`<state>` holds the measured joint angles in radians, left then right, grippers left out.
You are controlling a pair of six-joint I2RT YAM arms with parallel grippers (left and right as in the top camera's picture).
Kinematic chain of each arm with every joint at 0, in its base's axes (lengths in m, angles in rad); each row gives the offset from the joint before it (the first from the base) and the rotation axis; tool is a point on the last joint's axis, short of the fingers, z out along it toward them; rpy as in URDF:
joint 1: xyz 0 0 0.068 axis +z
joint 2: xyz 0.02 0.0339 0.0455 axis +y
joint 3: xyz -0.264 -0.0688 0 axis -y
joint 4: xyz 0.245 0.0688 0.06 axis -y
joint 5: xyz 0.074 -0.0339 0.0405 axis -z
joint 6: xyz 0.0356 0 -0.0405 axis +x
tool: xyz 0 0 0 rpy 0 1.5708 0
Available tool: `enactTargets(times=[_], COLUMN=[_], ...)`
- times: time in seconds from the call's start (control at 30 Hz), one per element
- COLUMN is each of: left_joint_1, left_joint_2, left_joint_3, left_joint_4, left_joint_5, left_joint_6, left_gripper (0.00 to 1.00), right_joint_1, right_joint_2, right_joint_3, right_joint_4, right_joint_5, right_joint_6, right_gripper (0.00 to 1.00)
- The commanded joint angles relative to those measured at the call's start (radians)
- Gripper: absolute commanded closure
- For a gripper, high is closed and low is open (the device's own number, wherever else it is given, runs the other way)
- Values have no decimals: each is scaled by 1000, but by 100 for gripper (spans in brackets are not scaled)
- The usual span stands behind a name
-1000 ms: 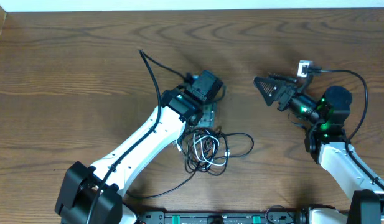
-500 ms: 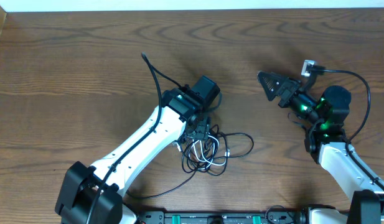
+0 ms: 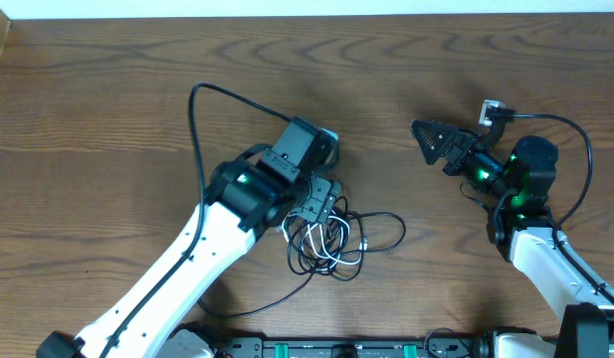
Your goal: Untangle cables
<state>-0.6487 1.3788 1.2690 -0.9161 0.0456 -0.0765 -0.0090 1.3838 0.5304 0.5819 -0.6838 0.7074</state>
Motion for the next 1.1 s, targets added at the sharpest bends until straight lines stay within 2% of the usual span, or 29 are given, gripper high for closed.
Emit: enactTargets(times=[0.0,0.17,0.53,0.6,0.73,0.8,0.83,0.9,1.07], left_joint_1=[2,2,2,2,2,2,1,2,4], left_joint_2=[0,81,393,422,430,431,431,430,388], left_joint_3=[11,-30,-31,-31,-30,-30,-30,-30,1], left_joint_4=[-17,-17,-14,-18,-9,-5,-5,-2,0], left_joint_5=[137,137,139,147,204,209,209,209,206], left_joint_6=[142,214,214,215,222,222,222,222,168], left_gripper=[21,21,21,29,51,59,67,92,93], right_joint_1=[4,4,4,4,4,4,4,4,4], right_joint_2=[-5,-5,-5,-5,-5,-5,-5,-5,-5], right_joint_3=[10,10,10,10,10,10,10,10,10], right_joint_4=[-7,-8,-11,-11,-16,-18,-21,-21,-22], right_joint_5=[5,5,5,6,17,20,20,20,23], right_joint_6=[-29,-33,-37,-37,-36,-36,-36,-36,-56], right_gripper=[1,1,1,1,1,1,1,1,1])
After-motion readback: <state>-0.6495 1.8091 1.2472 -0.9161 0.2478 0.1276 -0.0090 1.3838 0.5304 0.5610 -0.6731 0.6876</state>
